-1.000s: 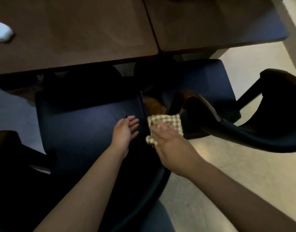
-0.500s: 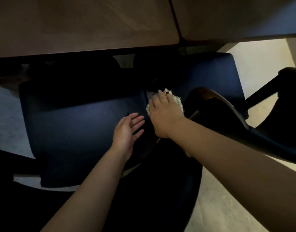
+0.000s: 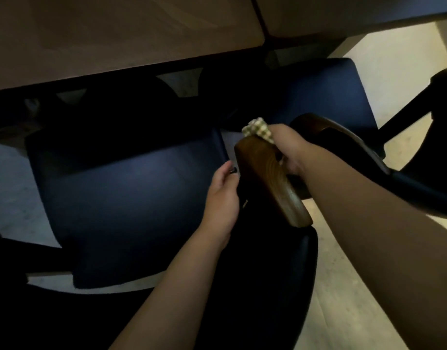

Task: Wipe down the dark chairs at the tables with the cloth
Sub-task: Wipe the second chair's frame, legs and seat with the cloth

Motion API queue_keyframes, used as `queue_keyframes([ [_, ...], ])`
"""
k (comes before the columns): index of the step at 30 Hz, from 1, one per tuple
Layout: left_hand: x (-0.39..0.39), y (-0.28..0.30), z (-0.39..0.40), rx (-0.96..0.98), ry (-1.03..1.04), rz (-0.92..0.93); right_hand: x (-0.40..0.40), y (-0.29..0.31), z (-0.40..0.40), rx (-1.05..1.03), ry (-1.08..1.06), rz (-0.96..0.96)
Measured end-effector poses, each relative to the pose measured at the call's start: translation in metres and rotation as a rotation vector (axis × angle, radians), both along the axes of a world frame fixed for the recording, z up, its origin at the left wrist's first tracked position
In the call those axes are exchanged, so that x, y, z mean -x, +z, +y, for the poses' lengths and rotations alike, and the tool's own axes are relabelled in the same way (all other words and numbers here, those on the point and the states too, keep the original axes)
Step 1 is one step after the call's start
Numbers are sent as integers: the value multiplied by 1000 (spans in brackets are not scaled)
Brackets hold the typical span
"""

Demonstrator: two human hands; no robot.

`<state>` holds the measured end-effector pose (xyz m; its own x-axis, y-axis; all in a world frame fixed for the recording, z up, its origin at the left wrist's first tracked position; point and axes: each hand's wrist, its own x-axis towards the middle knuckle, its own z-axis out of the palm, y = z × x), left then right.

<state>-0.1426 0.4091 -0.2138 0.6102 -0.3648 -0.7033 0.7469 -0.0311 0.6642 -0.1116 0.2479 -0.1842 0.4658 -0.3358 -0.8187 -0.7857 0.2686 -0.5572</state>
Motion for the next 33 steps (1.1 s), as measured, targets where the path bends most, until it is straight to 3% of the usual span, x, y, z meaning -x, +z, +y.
queue_keyframes([
  [2,8,5,-12,-2,-74,-28,14,3,7,-74,-213,-73],
  [4,14,9,-21,-47,-151,-98,26,10,15,-34,-261,-71],
  [8,24,10,-27,-55,-140,-130,50,21,23,165,-78,40],
  [13,28,6,-31,-70,-133,-174,57,31,31,157,12,86],
  [20,26,12,-31,-38,-65,-77,98,53,53,545,333,-153],
  [23,31,21,-24,-171,-85,-97,86,45,47,488,295,-220],
  [28,46,46,-7,-156,-100,-34,106,38,45,526,394,-380],
  [33,74,70,14,-379,-271,-271,159,52,45,523,398,-615],
])
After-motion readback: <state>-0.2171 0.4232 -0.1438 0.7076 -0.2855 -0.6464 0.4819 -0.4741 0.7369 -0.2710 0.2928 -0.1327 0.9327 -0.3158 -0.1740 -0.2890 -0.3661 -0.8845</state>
